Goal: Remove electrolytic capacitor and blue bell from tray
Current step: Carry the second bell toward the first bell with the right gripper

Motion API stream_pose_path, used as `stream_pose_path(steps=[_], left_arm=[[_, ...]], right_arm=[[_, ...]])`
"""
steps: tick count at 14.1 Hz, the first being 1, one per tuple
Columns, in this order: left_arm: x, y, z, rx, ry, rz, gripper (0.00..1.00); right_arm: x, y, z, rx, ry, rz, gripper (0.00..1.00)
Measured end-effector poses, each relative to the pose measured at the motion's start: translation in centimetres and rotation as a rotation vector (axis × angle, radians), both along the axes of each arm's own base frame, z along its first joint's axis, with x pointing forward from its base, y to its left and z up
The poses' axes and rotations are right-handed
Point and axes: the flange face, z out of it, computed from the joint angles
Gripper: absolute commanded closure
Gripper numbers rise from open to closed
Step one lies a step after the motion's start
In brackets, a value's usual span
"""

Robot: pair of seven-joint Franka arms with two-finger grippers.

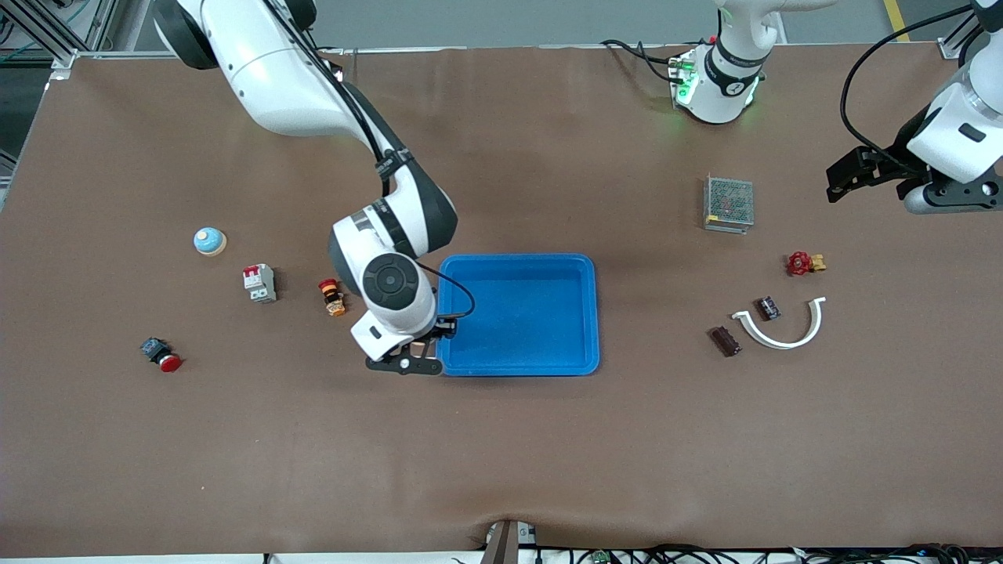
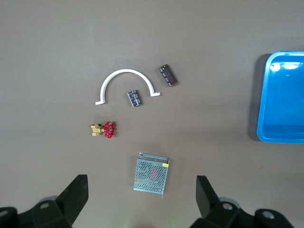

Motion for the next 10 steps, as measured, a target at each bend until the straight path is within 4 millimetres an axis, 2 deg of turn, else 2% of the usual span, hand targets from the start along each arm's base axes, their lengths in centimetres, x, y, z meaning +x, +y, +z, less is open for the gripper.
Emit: stream_pose_path(steps=[5,10], left_arm=[[0.1,0.0,-0.1,0.000,0.002,-0.001,0.00],[0.1,-0.1,0.0,0.000,-0.001,-0.001,0.00]], right_arm=[[1.3,-6.7,2.8,0.003,0.029,0.063,1.00],[0.5,-15.3,6.8,0.022,0.049,0.132,1.00]])
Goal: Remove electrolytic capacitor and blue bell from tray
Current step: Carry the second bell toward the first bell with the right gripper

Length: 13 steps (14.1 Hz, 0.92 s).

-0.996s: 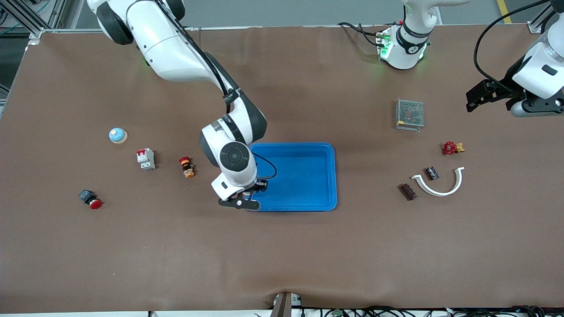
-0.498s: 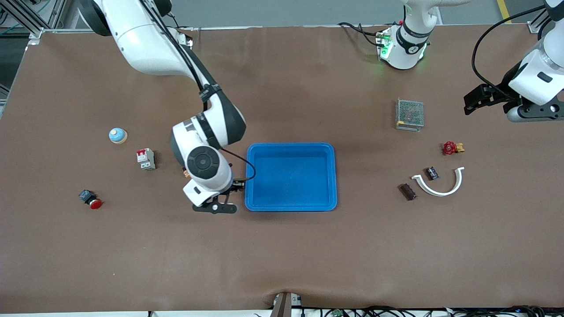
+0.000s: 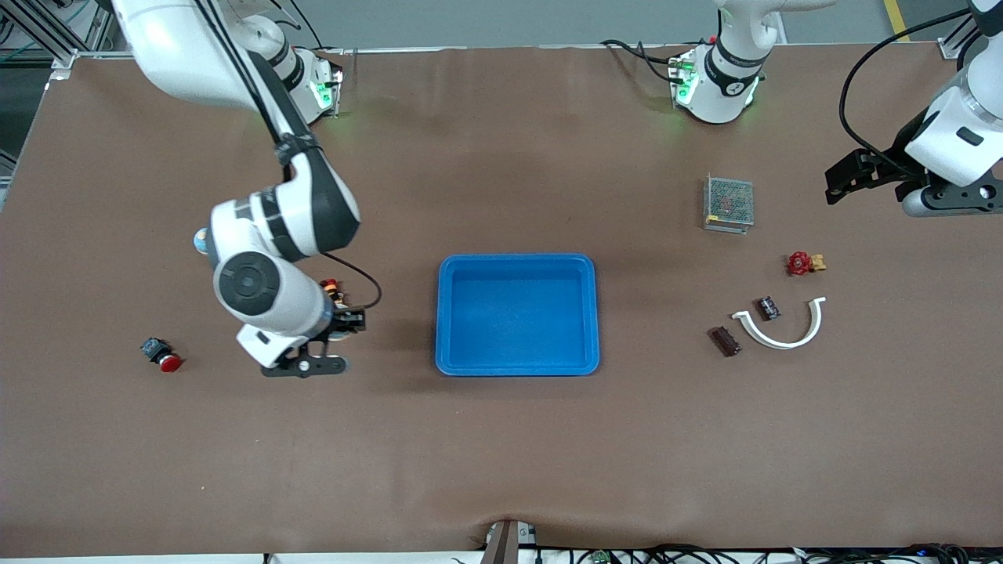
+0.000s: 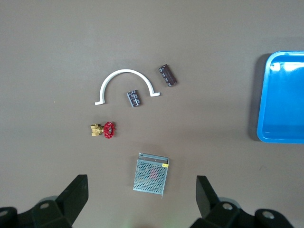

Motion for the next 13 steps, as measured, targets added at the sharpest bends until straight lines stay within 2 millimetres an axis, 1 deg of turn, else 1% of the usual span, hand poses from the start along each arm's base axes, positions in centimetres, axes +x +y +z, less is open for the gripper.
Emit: stream_pose_path(steps=[1,2,4,8,10,11,13], left_arm=[[0.0,0.0,0.0,0.000,-0.001,0.000,0.00],[0.0,0.0,0.0,0.000,-0.001,0.000,0.00],[0.0,0.0,0.1,0.000,-0.002,-0.001,0.00],[0.0,0.0,0.2,0.000,-0.005,-0.001,0.00],[0.0,0.0,0.2,0.000,-0.005,-0.001,0.00],[0.0,0.0,0.2,0.000,-0.006,0.000,0.00],[0.0,0.0,0.3,0.000,-0.007,0.000,0.00]], right_arm=[[-0.5,-2.2,0.9,0.006,0.003,0.016,1.00],[-0.8,-4.0,1.5,0.012,0.003,0.030,1.00],[-1.6,-7.5,2.0,0.022,0.007,0.069,1.00],[-3.0,-16.6,2.7,0.049,0.015,0.153,1.00],[-3.7,-20.3,2.4,0.061,0.013,0.189,1.00],[-4.1,-21.9,1.8,0.066,0.004,0.206,1.00],[-5.5,-24.2,-0.4,0.068,-0.033,0.238,1.00]])
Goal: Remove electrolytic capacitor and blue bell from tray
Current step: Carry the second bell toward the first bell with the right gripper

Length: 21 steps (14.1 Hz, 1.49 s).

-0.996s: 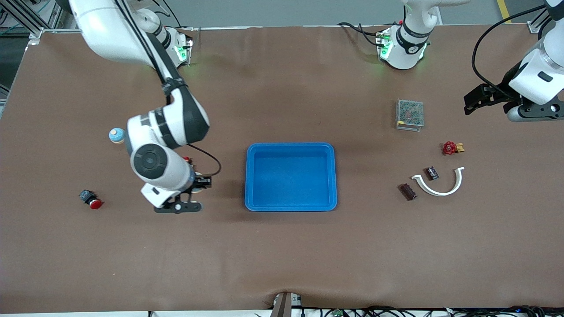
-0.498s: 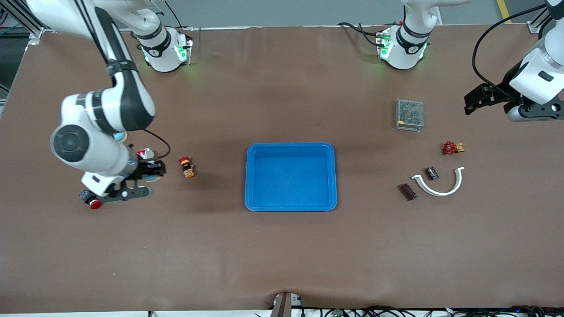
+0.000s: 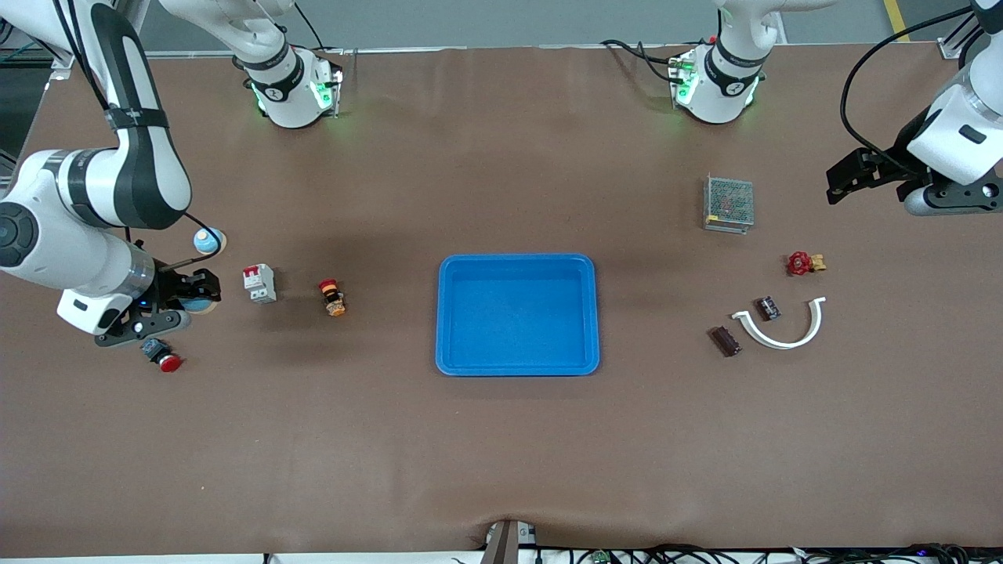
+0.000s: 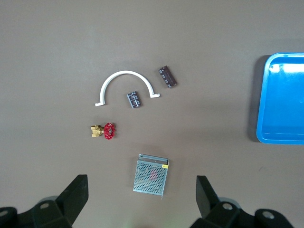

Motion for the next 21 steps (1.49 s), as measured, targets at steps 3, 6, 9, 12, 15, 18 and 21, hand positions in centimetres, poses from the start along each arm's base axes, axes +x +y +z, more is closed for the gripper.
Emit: stream_pose_path(steps=[3,6,9,12,15,18,21], left_arm=[[0.0,0.0,0.1,0.000,-0.001,0.000,0.00],[0.0,0.0,0.1,0.000,-0.002,0.000,0.00],[-0.1,0.0,0.2,0.000,-0.005,0.000,0.00],[-0.1,0.0,0.3,0.000,-0.005,0.000,0.00],[-0.2,0.0,0.4,0.000,-0.004,0.000,0.00],[-0.3,0.0,0.5,0.000,-0.007,0.000,0.00],[-0.3,0.0,0.7,0.000,-0.011,0.000,0.00]], right_arm=[[-2.9,-2.9,-4.4,0.002,-0.049,0.032,1.00],[-5.3,-7.1,-7.4,-0.004,-0.091,0.066,1.00],[-6.9,-11.1,-8.2,-0.006,-0.089,0.077,1.00],[-8.0,-14.3,-8.6,-0.009,-0.092,0.082,1.00],[-9.3,-16.0,-11.1,-0.004,-0.073,0.060,1.00],[-10.0,-15.7,-13.9,0.001,-0.070,0.055,1.00],[-10.3,-15.1,-15.9,0.011,-0.072,0.049,1.00]])
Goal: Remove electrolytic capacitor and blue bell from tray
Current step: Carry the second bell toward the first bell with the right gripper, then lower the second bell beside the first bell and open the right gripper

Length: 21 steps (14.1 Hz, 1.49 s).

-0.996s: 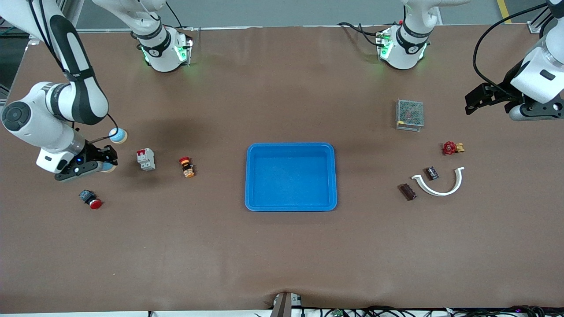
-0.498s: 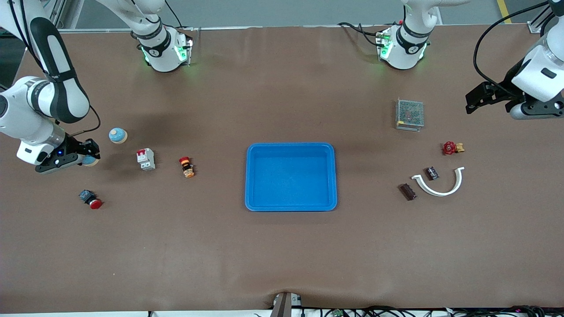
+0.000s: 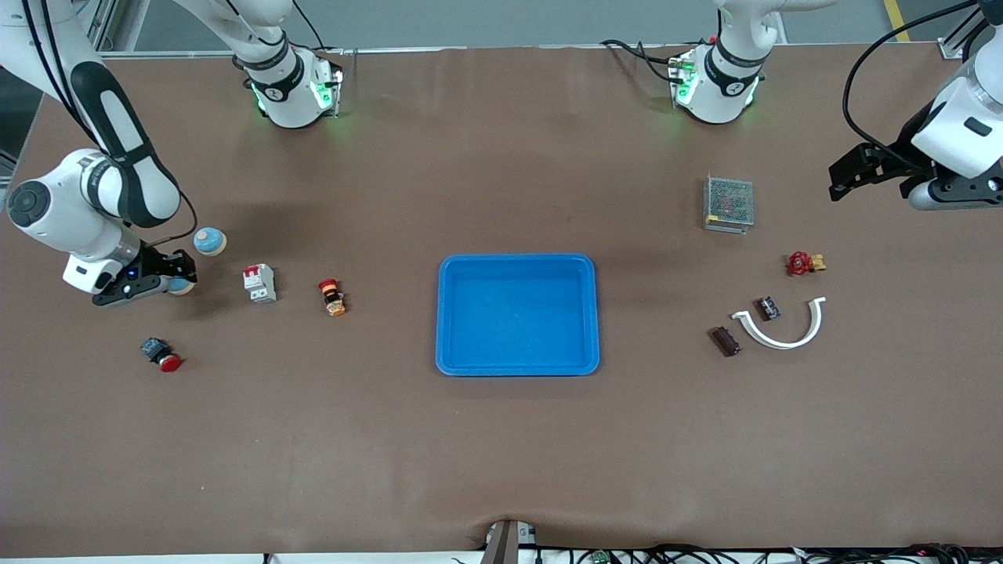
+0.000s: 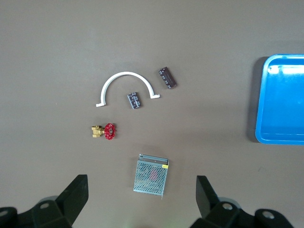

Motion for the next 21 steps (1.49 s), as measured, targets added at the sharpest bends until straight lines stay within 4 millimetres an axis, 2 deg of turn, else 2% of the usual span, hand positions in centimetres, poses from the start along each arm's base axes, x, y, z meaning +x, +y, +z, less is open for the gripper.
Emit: stream_pose_path(steps=[7,12,13,14,21], left_arm=[[-0.1,0.0,0.1,0.000,-0.002,0.000,0.00],[-0.1,0.0,0.1,0.000,-0.002,0.000,0.00],[-0.1,0.0,0.2,0.000,-0.002,0.000,0.00],[-0.1,0.0,0.2,0.000,-0.003,0.000,0.00],[-0.2,0.0,0.3,0.000,-0.005,0.001,0.00]], right_arm=[[0.6,1.8,-2.2,0.011,-0.031,0.013,1.00],[0.7,2.0,-2.3,0.017,-0.034,0.007,1.00],[0.7,2.0,-2.3,0.017,-0.034,0.007,0.56],[0.7,2.0,-2.3,0.017,-0.034,0.006,0.01],[0.7,2.2,-2.5,0.021,-0.032,0.007,0.00]])
